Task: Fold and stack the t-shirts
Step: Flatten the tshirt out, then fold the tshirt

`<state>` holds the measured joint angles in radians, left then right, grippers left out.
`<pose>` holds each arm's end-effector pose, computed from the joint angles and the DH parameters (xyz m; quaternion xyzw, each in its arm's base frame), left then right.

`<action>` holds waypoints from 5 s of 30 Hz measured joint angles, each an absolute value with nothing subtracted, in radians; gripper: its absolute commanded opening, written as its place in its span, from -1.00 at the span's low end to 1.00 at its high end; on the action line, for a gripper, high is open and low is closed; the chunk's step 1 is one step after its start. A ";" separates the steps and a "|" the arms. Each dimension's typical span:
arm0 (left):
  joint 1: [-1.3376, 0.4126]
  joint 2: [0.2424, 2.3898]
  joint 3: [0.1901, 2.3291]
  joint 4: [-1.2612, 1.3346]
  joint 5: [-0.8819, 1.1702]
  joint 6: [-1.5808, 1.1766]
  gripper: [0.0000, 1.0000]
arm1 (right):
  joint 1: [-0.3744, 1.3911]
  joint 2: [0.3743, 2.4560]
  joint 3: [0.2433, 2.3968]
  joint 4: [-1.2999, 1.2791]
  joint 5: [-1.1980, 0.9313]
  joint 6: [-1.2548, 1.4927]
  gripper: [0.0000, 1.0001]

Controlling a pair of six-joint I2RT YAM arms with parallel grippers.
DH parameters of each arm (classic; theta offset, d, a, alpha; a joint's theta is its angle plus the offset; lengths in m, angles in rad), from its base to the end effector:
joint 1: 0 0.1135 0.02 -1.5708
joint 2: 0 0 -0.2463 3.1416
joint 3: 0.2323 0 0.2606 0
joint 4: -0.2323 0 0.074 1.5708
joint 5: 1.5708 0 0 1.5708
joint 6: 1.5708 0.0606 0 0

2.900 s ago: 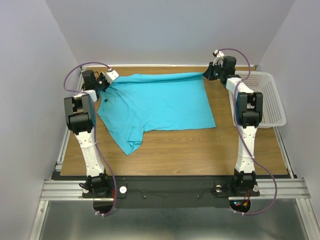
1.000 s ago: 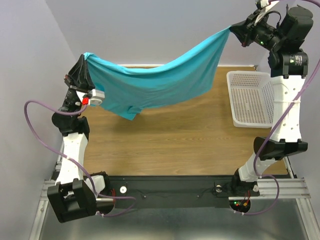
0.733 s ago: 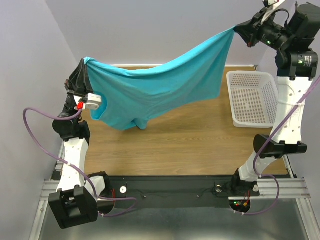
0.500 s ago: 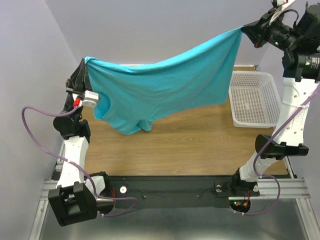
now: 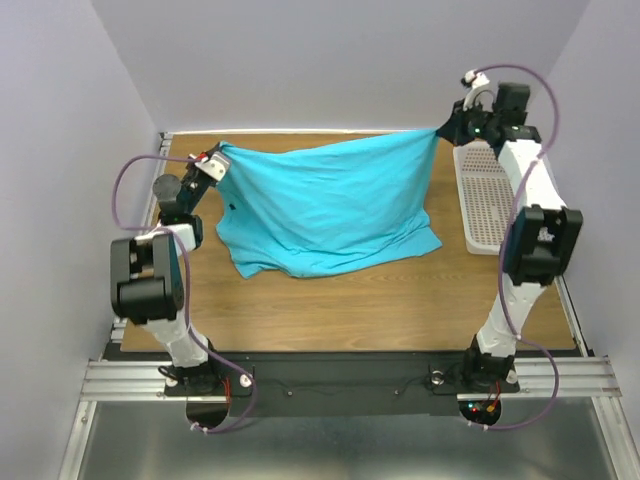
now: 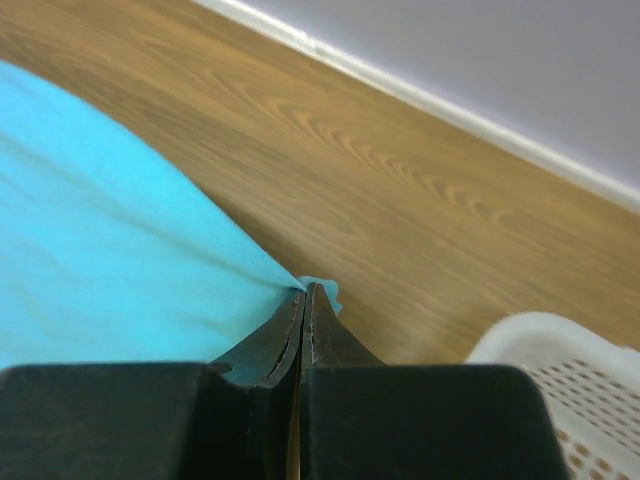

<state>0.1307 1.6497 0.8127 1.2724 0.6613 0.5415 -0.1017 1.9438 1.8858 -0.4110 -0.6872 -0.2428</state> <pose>0.3660 0.0106 0.2623 0.3717 0.4420 0.0982 0.8104 0.4757 -0.0099 0.3334 -0.2324 0.7878 0.1983 0.5348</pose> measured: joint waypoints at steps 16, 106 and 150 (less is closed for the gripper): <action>0.060 2.112 1.162 1.258 0.566 0.706 -1.00 | 0.030 2.396 2.021 -0.177 -0.406 -0.162 -0.99; 0.029 2.245 1.375 0.747 0.331 1.007 -1.00 | -0.023 2.359 1.875 -0.217 -0.530 -0.078 -0.99; 0.107 2.059 1.155 0.918 0.496 0.982 -0.98 | -0.023 2.168 1.767 -0.209 -0.749 -0.233 -0.99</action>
<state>0.1066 2.0590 1.1553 0.9184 0.4965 0.9821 -0.0227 2.1681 1.7672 -0.2092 -0.7486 -0.2329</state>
